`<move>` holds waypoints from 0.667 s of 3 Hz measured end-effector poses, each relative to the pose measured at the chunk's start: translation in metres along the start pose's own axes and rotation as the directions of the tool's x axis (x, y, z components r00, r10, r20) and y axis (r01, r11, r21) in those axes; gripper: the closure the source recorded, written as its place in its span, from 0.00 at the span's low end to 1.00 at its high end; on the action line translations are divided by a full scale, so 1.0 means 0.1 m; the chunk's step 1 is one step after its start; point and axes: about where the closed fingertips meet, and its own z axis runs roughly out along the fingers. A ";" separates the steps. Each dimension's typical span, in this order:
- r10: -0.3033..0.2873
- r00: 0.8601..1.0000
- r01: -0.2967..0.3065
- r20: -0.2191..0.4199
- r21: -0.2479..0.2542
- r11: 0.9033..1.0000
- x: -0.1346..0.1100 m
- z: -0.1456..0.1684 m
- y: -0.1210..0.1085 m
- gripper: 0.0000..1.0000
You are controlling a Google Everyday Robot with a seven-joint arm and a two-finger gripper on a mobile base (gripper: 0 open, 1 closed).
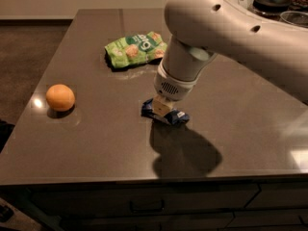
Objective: Move rxbar blueberry near orange
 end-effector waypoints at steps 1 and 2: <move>-0.026 1.000 0.026 0.011 -0.023 0.999 -0.12 0.03 0.10 1.00; -0.026 1.000 0.026 0.011 -0.023 0.999 -0.12 0.03 0.10 1.00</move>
Offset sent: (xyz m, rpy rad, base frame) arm -0.0424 0.1593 -0.0190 0.1937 0.0720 0.3379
